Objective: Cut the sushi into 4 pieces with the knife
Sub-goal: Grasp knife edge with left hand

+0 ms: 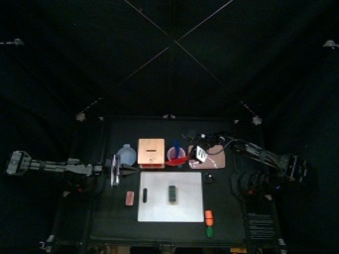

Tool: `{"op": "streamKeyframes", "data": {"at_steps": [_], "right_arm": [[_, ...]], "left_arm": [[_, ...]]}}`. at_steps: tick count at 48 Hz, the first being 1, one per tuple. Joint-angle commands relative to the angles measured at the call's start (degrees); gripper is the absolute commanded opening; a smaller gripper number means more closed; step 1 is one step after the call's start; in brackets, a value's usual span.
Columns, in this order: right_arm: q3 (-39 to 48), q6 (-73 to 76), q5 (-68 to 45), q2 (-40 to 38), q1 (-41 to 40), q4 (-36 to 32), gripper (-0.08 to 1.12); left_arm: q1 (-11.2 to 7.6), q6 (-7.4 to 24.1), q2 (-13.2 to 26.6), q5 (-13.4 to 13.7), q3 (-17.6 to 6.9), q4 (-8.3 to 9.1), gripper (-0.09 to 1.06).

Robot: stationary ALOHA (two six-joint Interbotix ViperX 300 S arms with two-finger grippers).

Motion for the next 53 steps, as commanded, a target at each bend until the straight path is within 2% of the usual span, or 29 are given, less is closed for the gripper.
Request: {"op": "streamKeyframes", "data": {"at_steps": [1, 10, 18, 29, 38, 46, 53], "right_arm": [[2.9, -0.3, -7.6, -3.2, 2.5, -1.1, 0.12], [9.9, 0.1, -20.7, -5.1, 9.1, -8.9, 0.12], [14.6, 1.0, -32.4, -5.4, 15.2, -15.2, 0.12], [20.3, 0.9, -45.2, -5.4, 18.6, -18.0, 0.12], [23.4, 1.0, -52.2, -5.4, 19.6, -19.4, 0.12], [24.8, 0.9, -55.1, -4.8, 20.4, -19.6, 0.12], [25.4, 0.7, -56.4, -4.4, 20.8, -19.6, 0.12]], "left_arm": [[0.18, 0.1, 0.1, -0.6, -0.7, -0.09, 0.58], [0.18, 0.3, 0.1, -0.7, -0.7, -0.09, 0.58], [0.35, 0.3, 0.4, -2.0, -0.7, 0.00, 0.58], [0.35, 0.3, 4.4, -3.2, -1.6, 0.09, 0.61], [0.00, 0.3, 9.5, -3.2, -3.4, 1.23, 0.74], [0.00, 0.4, 13.1, -3.2, -5.6, 1.58, 0.88], [0.09, 0.5, 15.7, -3.2, -7.2, 2.37, 0.94]]}}
